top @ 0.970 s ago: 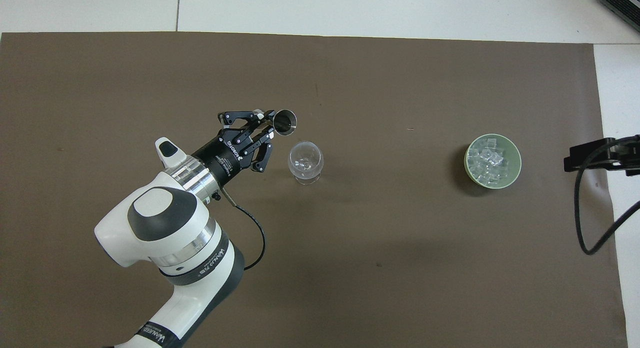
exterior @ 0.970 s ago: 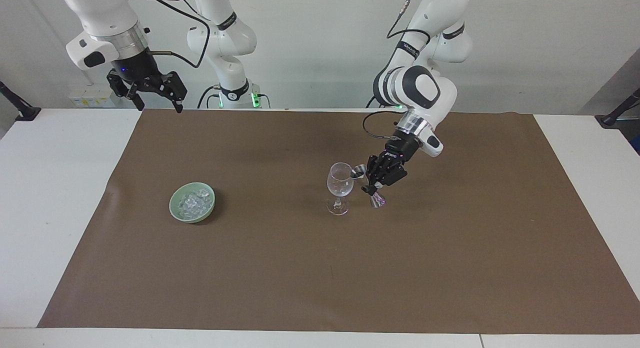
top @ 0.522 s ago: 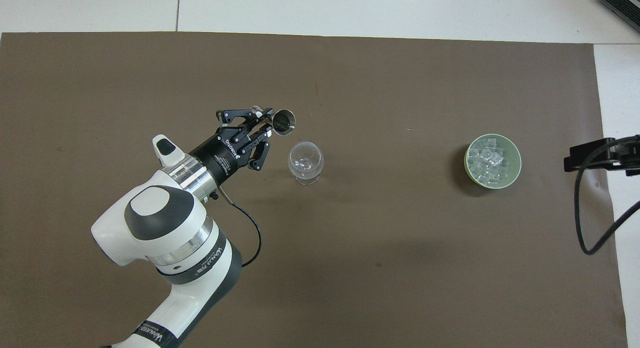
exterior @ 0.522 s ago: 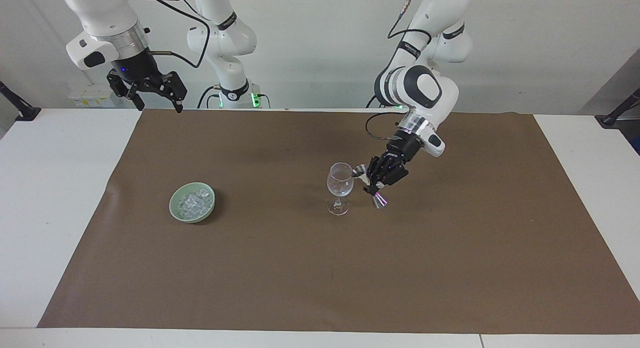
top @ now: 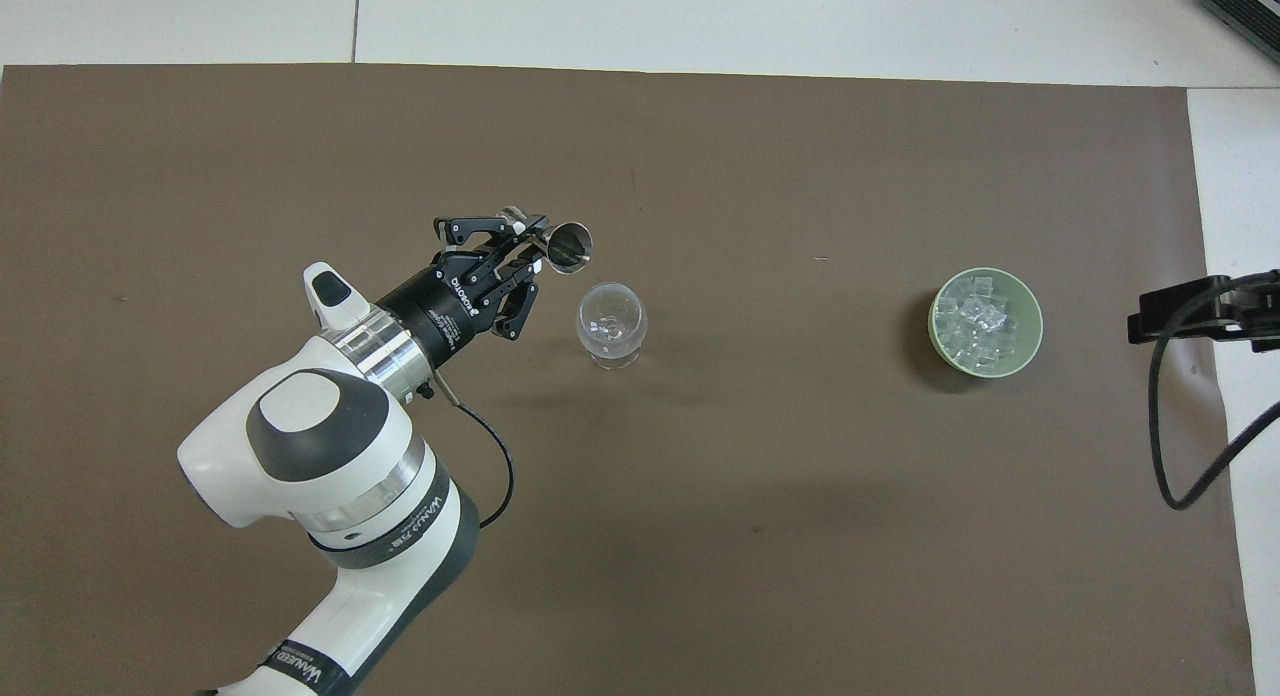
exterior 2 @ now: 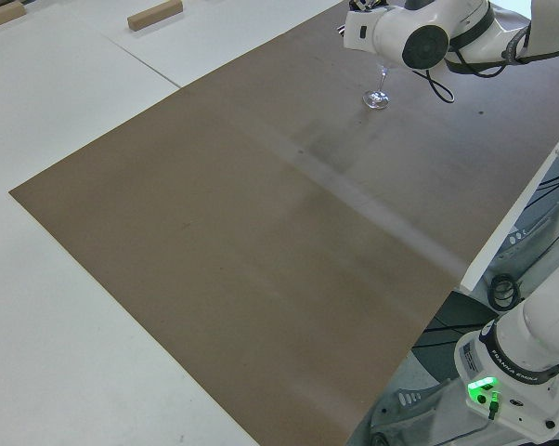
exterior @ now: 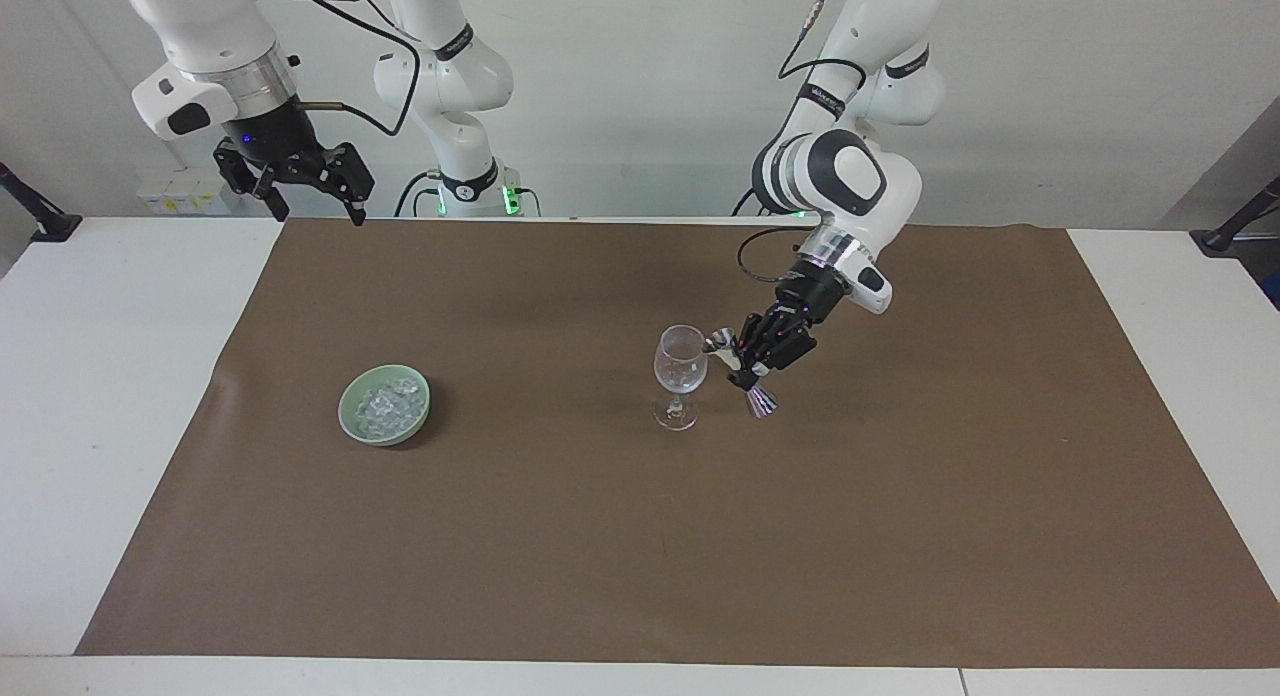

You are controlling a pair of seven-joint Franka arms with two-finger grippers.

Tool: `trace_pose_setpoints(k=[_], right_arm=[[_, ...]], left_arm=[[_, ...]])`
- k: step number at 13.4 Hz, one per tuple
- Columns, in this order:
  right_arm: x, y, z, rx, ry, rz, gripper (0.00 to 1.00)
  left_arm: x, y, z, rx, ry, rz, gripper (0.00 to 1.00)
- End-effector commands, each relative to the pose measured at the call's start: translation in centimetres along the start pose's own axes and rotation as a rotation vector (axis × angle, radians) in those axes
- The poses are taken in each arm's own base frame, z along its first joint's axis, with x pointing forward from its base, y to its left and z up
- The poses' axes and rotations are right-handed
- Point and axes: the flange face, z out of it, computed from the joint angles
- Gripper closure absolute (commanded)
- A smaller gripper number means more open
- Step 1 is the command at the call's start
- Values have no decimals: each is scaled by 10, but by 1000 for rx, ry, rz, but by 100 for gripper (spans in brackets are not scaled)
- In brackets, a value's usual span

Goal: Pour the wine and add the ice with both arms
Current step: 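Tilt the jigger over the clear glass with the left gripper to pour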

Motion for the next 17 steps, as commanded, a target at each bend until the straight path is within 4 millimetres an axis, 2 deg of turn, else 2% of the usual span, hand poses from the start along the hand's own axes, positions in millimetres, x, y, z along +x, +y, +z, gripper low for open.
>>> trace_pose_setpoints(k=[1,2,17], right_arm=[[-5,-1,-1,26,-2,14,0],[-5,-1,-1,26,-2,14,0],[-5,-1,-1,26,-2,13,0]], left_arm=[[-3,-3,-6,6,1,52,100],[-10,-9,-4,17,-2,62,100],[-11,-24,-4,48,30,208,100]])
